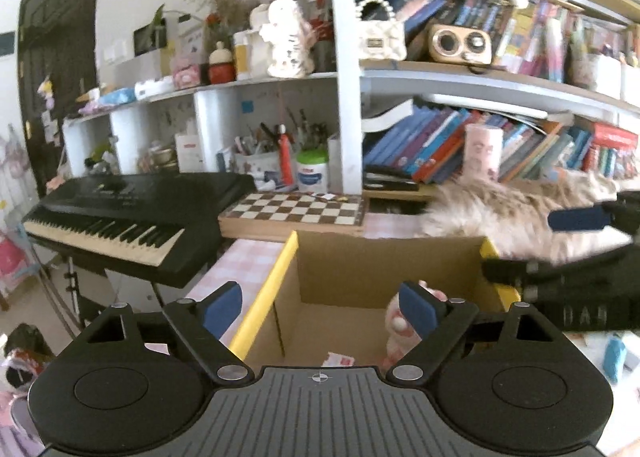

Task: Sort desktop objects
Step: 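Withdraw both tools from the yellow box back toward the table items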

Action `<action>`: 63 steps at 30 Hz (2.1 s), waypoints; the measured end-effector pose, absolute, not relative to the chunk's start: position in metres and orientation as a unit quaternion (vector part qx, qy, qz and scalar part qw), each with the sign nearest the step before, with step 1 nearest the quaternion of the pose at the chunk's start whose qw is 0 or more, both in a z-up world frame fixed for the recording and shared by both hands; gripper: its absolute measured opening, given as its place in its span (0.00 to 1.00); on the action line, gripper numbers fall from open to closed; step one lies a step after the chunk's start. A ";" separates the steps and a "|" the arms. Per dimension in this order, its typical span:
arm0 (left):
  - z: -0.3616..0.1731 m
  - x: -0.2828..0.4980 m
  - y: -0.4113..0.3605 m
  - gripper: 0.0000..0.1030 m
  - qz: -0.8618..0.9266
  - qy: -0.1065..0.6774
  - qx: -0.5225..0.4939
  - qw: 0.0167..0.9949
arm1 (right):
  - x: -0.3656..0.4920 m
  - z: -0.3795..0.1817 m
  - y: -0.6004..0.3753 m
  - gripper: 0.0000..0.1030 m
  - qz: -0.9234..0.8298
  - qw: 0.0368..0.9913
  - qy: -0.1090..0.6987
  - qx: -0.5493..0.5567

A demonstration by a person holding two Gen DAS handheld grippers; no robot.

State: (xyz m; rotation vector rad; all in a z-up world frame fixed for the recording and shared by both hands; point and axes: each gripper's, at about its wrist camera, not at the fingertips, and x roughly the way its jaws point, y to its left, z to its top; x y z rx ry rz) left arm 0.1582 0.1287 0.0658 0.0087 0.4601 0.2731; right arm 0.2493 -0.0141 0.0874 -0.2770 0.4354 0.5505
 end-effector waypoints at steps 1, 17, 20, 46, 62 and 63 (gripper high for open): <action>0.066 0.155 0.126 0.86 0.132 0.227 0.007 0.965 | 0.246 0.090 -0.018 0.77 0.261 0.934 0.210 -0.126; 0.068 0.091 0.118 0.89 0.119 0.220 -0.001 0.968 | 0.161 0.091 -0.058 0.77 0.159 0.965 0.198 -0.067; 0.067 0.081 0.116 0.90 0.119 0.222 -0.003 0.968 | 0.145 0.087 -0.063 0.77 0.141 0.968 0.199 -0.064; 0.031 0.006 0.084 0.90 0.112 0.270 -0.011 0.956 | 0.030 0.041 -0.091 0.79 0.051 0.968 0.244 -0.036; 0.014 -0.002 0.069 0.90 0.070 0.307 0.005 0.949 | 0.014 0.028 -0.088 0.83 0.064 0.954 0.291 -0.041; 0.014 -0.001 0.068 0.90 0.066 0.308 0.007 0.949 | 0.014 0.027 -0.089 0.83 0.063 0.953 0.295 -0.040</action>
